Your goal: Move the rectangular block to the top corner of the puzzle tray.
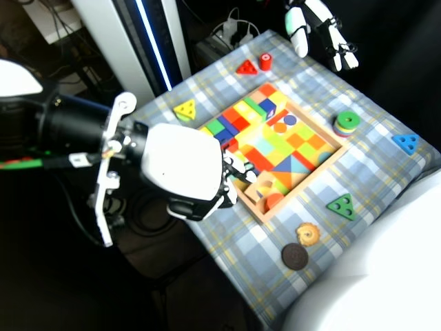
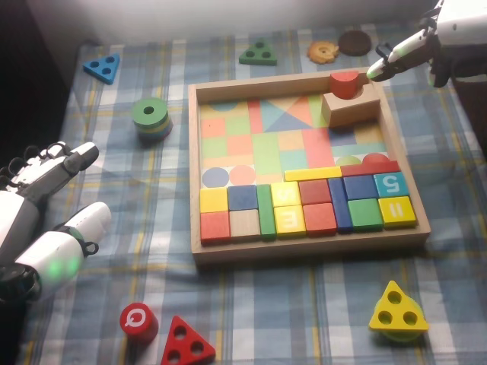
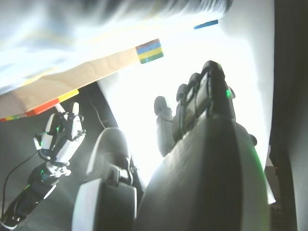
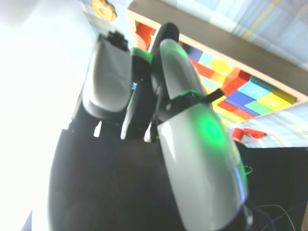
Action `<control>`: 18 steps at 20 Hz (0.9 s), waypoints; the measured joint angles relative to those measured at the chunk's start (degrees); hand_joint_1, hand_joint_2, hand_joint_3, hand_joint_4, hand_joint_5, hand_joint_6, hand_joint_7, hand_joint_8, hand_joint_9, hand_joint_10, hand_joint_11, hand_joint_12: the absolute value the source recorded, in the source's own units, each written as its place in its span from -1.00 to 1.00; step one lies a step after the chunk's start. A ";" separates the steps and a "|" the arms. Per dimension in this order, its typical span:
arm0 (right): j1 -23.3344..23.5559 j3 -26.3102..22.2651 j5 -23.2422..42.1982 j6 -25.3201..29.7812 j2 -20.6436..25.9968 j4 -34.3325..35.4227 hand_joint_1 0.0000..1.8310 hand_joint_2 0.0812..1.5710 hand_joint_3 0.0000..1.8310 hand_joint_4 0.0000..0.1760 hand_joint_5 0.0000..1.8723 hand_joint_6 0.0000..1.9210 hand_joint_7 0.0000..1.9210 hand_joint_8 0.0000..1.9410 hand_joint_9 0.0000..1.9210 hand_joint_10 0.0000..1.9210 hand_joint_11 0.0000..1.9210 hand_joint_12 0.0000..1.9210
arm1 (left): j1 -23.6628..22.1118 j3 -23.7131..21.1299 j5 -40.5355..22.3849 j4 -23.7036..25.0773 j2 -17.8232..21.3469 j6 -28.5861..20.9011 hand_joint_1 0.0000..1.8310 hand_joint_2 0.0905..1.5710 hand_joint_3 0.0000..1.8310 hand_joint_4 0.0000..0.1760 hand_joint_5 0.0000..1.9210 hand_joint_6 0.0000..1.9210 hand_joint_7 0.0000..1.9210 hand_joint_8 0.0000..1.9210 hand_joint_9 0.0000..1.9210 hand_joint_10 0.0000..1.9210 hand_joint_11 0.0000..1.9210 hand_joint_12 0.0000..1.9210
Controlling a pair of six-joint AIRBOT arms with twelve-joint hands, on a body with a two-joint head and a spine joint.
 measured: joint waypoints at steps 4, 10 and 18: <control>-2.54 -0.11 0.83 0.04 -0.66 0.81 0.51 0.56 -0.97 -0.30 -0.57 -1.00 -0.17 0.67 0.42 1.00 0.51 1.00 | 0.00 0.00 0.00 -0.02 0.00 0.00 -0.46 0.73 -1.00 -0.13 -0.63 -1.00 -0.86 -1.00 -0.96 -1.00 -1.00 -1.00; -4.31 0.92 1.40 0.02 -3.34 1.31 0.67 0.51 -1.00 -0.37 -0.54 -1.00 0.13 1.00 0.43 1.00 0.51 1.00 | 0.00 0.00 0.02 -0.04 0.00 -0.02 -0.44 0.73 -1.00 -0.22 -0.62 -1.00 -0.85 -1.00 -0.95 -1.00 -1.00 -1.00; -5.68 7.06 1.51 0.02 -7.76 4.20 0.60 0.56 -0.99 -0.26 -0.64 -1.00 -0.02 0.92 0.48 1.00 0.56 1.00 | 0.00 0.00 0.02 0.00 0.00 0.00 -0.44 0.72 -1.00 -0.29 -0.61 -1.00 -0.85 -1.00 -0.96 -1.00 -1.00 -1.00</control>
